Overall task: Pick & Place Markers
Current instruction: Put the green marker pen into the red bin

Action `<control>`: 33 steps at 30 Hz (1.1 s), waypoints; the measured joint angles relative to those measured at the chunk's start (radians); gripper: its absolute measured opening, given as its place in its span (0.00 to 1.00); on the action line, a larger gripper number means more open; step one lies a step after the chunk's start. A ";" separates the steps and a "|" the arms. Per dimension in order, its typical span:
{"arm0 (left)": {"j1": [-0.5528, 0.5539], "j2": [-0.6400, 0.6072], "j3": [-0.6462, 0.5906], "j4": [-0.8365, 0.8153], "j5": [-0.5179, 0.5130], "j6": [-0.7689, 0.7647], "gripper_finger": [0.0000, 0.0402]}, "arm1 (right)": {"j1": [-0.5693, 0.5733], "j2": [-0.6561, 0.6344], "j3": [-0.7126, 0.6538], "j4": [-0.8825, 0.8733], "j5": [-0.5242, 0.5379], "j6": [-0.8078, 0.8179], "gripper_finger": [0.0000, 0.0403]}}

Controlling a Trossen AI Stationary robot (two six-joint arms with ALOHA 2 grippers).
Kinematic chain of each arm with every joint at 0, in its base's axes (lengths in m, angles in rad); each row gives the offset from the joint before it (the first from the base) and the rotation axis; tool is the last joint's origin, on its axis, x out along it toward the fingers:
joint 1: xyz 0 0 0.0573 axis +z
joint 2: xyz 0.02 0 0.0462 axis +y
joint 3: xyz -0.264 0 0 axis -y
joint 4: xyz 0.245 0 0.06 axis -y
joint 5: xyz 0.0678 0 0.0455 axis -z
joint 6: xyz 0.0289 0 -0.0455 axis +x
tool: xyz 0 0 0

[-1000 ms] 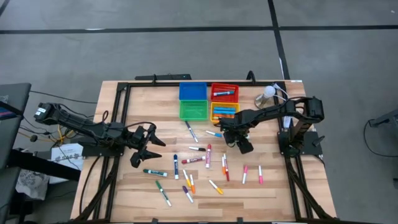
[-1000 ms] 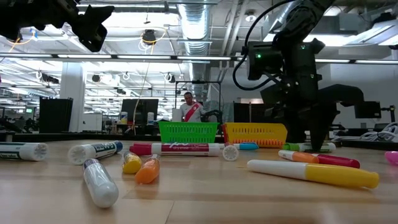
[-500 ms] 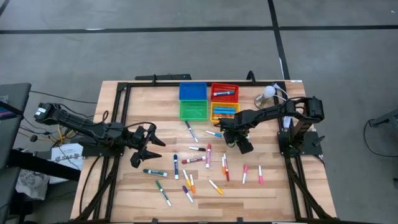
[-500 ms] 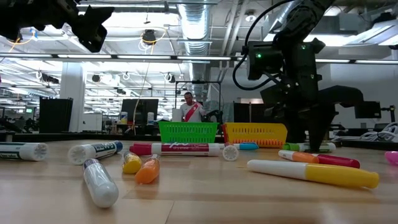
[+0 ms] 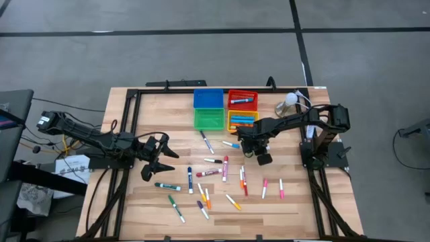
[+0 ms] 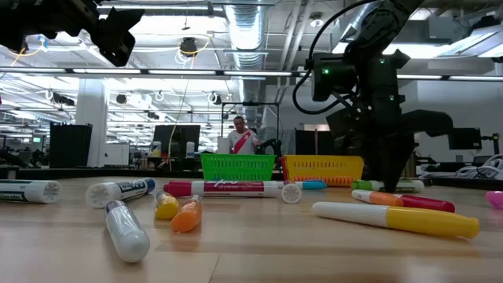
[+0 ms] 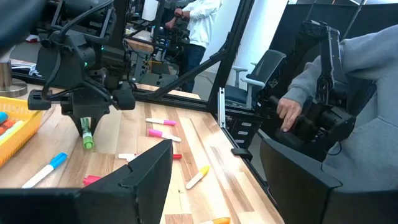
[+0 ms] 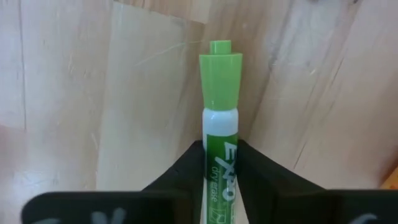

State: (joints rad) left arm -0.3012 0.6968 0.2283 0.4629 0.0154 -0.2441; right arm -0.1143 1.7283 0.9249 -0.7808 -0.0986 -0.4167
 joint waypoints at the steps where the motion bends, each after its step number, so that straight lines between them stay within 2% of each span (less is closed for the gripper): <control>1: 0.000 0.000 0.000 0.000 0.000 0.000 0.60 | 0.000 0.000 0.002 -0.006 -0.001 0.007 0.15; 13: 0.000 0.000 0.000 0.000 0.000 0.000 0.60 | 0.000 0.003 0.140 -0.258 -0.016 0.027 0.15; 16: 0.000 0.000 0.000 0.000 0.000 0.000 0.60 | 0.000 0.002 0.191 -0.344 -0.085 0.026 0.15; 22: 0.000 0.000 0.000 0.000 0.000 0.000 0.60 | -0.003 0.002 0.293 -0.425 -0.339 0.019 0.15; 30: 0.000 0.000 0.000 0.000 0.000 0.000 0.60 | -0.061 0.001 0.354 -0.389 -0.858 0.020 0.15; 33: 0.000 0.000 0.000 0.000 0.000 0.000 0.60 | -0.089 0.001 0.354 -0.366 -1.013 0.023 0.15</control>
State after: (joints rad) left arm -0.3012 0.6965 0.2283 0.4629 0.0157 -0.2441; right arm -0.2030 1.7290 1.2789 -1.1464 -1.1111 -0.3940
